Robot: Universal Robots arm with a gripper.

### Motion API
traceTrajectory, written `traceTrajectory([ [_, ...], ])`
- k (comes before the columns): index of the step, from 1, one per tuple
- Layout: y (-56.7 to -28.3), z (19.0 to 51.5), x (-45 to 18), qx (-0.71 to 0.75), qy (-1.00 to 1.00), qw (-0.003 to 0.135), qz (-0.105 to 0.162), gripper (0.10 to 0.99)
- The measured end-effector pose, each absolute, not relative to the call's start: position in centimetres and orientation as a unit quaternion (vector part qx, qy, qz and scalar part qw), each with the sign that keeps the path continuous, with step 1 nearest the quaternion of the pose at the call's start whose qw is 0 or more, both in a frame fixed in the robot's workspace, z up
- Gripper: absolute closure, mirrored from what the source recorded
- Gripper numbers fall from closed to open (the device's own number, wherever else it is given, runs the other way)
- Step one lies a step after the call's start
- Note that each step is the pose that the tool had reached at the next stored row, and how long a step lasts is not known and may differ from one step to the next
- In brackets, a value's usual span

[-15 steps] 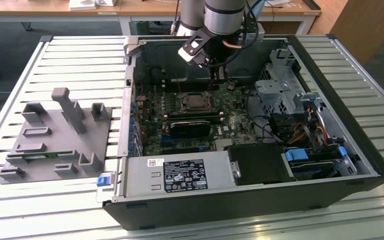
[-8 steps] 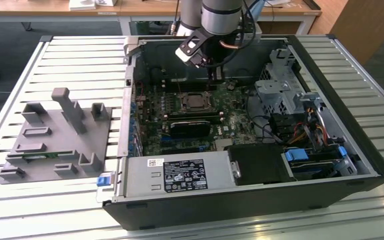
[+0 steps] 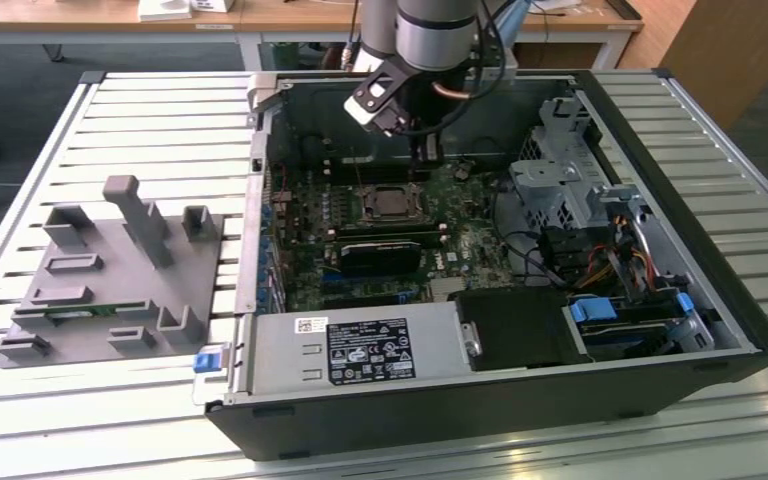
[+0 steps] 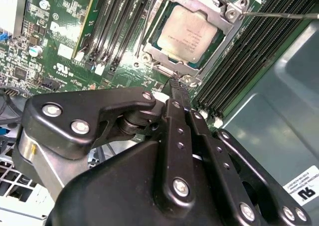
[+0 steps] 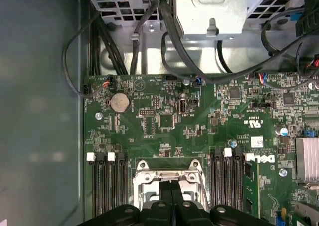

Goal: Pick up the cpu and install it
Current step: 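Close the cpu cover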

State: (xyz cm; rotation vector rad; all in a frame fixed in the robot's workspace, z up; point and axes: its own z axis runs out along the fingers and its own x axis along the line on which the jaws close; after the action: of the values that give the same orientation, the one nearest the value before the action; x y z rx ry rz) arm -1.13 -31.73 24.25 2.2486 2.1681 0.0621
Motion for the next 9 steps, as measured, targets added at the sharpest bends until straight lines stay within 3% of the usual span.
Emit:
traceTrajectory([
  [9,-32.03,24.07,-1.67,0.720,0.694,0.009,0.020,0.980],
])
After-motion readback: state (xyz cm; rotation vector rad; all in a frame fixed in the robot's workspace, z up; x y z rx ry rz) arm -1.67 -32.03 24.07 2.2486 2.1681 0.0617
